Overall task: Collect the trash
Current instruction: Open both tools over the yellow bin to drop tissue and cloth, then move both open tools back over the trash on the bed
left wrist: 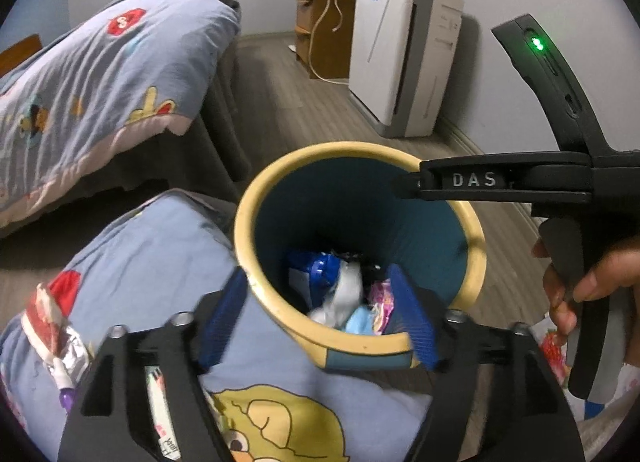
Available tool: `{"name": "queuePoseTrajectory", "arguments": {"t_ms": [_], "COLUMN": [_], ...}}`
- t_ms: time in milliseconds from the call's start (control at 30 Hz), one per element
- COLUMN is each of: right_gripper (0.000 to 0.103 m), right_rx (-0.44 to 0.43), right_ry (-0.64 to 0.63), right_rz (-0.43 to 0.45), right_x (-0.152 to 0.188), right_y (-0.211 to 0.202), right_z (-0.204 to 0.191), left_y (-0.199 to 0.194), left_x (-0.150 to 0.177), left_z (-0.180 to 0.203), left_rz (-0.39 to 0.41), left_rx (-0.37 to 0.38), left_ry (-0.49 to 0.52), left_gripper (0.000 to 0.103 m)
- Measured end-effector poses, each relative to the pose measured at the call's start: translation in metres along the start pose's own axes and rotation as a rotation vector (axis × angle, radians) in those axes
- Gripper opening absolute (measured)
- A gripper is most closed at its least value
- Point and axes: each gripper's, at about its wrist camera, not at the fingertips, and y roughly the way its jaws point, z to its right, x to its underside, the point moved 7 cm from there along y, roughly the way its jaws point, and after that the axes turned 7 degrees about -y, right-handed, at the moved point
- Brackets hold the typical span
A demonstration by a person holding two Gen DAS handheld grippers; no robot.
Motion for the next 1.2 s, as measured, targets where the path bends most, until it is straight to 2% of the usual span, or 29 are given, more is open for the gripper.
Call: {"name": "queuePoseTrajectory", "arguments": {"t_ms": [33,100,167,433,700,933,1200], "right_gripper": [0.084,0.092,0.098,0.097,0.097,0.097,0.097], "right_rx": [-0.001,-0.004,0.000,0.021,-0.017,-0.102,-0.122], "right_ry": [0.003,0.003,-0.002,-0.090,-0.082,0.043,-0.037], "right_rz": [0.006,0.027,0.040,0.065,0.097,0.099,0.092], "right_x": [-0.001,-0.004,-0.007,-0.011,-0.005,0.011,0.032], "right_y": [-0.002,-0.008,-0.014,-0.035,-0.064,-0.087,-0.101], "right_z": [-0.001,-0.003,-0.005,-0.030,-0.059,-0.082,-0.133], "left_y": [-0.001,-0.004,-0.010,-0.037,-0.087,-0.135,-0.181], "left_x": [-0.001,-0.001,-0.003,-0.002,0.003,0.028,0.070], "left_z": [-0.001,-0.004,-0.009,-0.028,-0.056,-0.088,-0.130], "left_rz": [0.004,0.010,0.022,0.050,0.100,0.120,0.111], "left_rx": [-0.005,-0.020,-0.043,-0.117,-0.187,-0.258,-0.353], "left_ry": [-0.004,-0.011,-0.016,-0.012,-0.038,-0.082,-0.138], "left_gripper": [0.082,0.091,0.093,0.094,0.095,0.095,0.095]}}
